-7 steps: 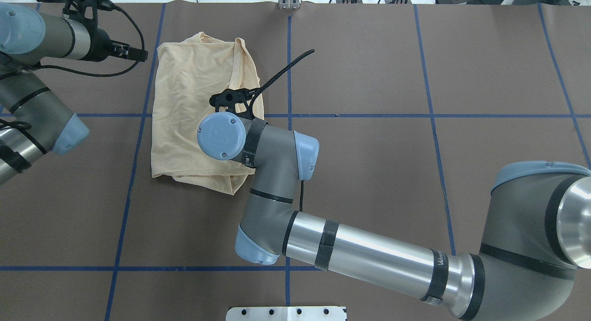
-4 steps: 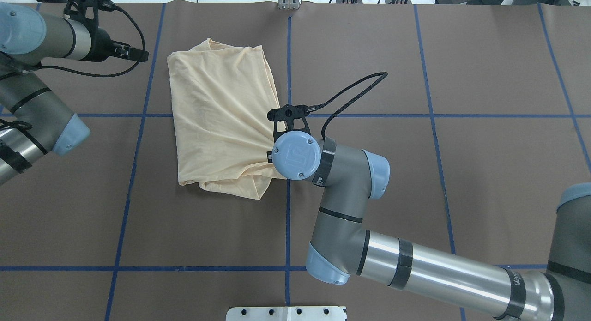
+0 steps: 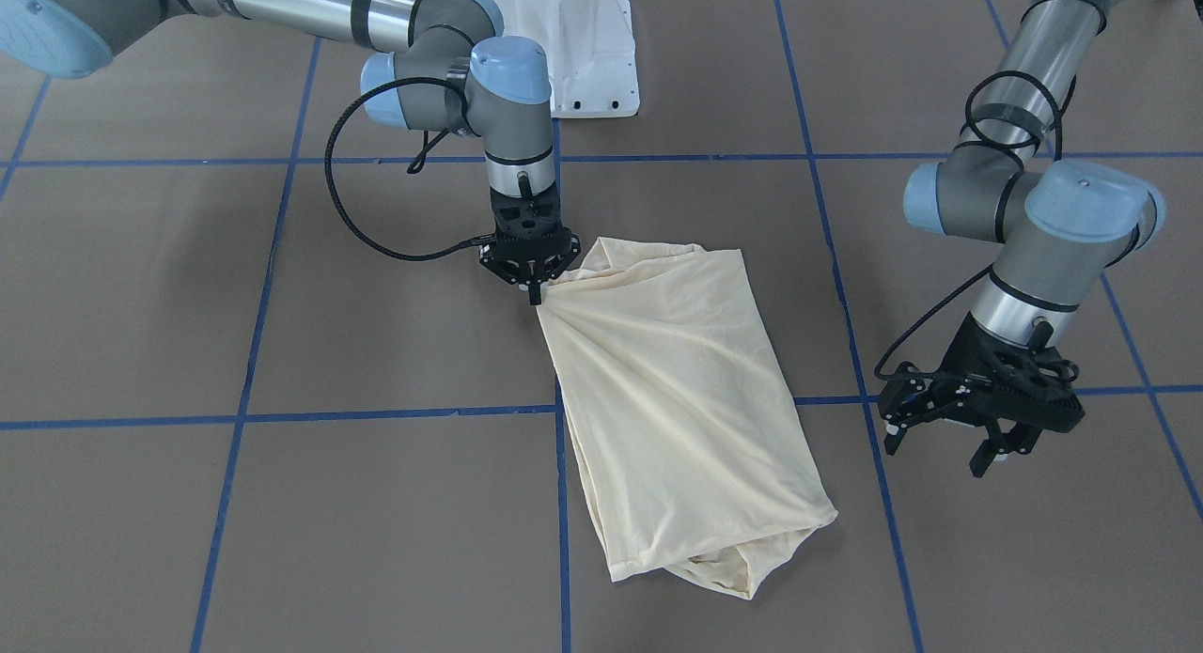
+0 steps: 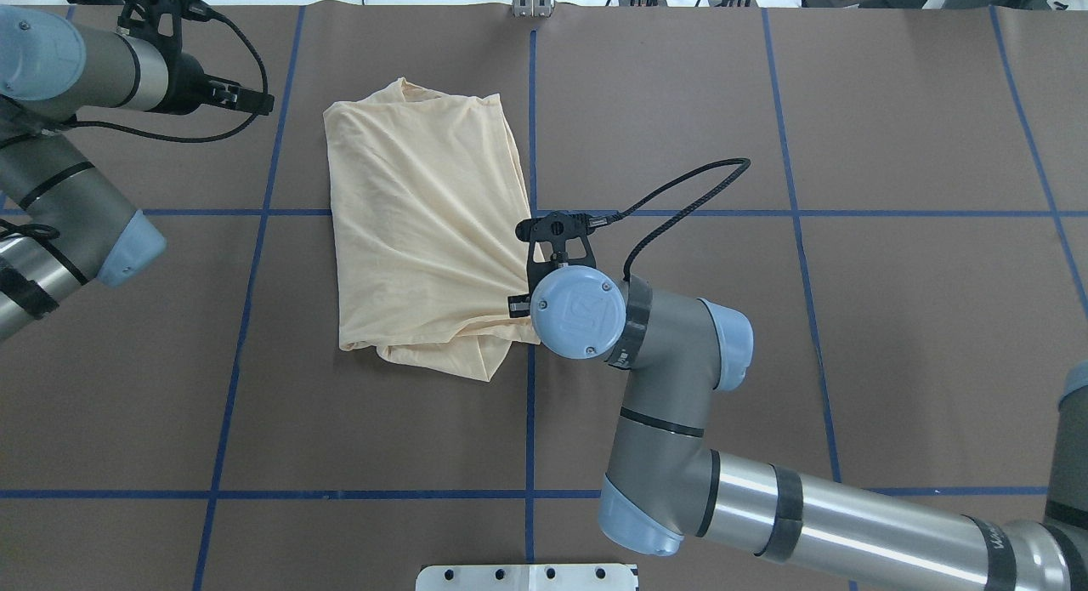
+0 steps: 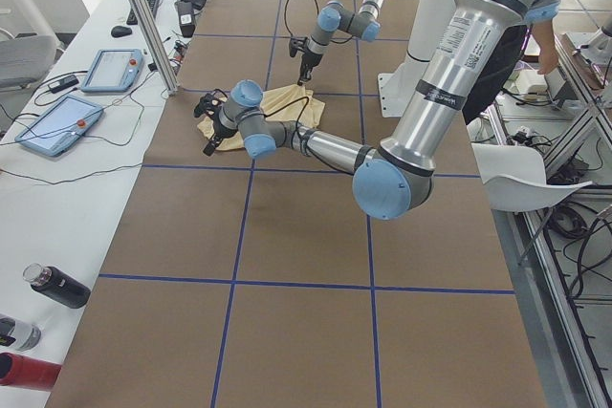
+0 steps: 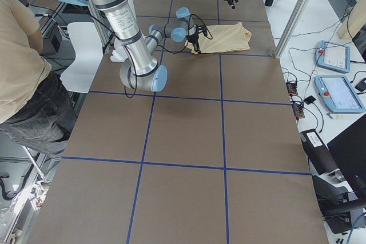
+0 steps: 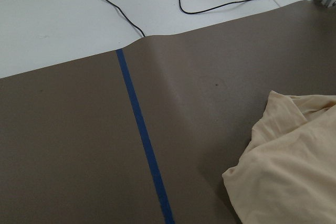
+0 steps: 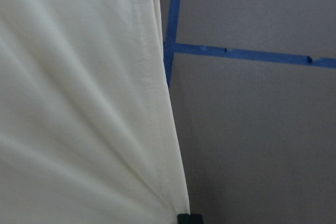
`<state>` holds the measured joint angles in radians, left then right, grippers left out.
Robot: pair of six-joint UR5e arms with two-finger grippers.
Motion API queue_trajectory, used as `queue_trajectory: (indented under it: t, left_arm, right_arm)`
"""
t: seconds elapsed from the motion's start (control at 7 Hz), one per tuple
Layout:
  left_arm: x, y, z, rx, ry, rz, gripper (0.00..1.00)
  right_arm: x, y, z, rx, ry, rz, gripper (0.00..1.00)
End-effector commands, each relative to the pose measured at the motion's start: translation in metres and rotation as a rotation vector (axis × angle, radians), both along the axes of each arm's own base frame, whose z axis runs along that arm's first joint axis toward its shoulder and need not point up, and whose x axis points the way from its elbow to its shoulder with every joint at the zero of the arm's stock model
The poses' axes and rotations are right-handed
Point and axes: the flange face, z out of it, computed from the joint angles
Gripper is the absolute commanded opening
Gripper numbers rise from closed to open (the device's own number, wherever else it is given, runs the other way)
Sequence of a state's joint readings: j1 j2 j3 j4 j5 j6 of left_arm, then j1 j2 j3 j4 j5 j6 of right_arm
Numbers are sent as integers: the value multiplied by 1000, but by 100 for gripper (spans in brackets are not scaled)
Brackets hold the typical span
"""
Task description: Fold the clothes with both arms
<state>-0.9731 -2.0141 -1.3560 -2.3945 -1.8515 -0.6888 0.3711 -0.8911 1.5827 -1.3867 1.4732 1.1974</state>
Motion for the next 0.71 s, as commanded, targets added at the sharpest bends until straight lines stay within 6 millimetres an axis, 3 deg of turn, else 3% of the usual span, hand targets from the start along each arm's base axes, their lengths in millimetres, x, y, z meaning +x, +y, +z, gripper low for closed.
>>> queue_trajectory:
  t: [0.0, 0.43, 0.57]
  left_arm:
    - [1, 1, 0, 0, 0, 2, 100]
    - [3, 1, -1, -18, 16, -8, 100]
    - [3, 1, -2, -19, 18, -9, 100]
  right_arm:
    - [40, 43, 11, 10, -25, -35, 0]
    - [82, 118, 15, -17, -14, -35, 0]
    - [81, 122, 19, -14, -3, -36, 0]
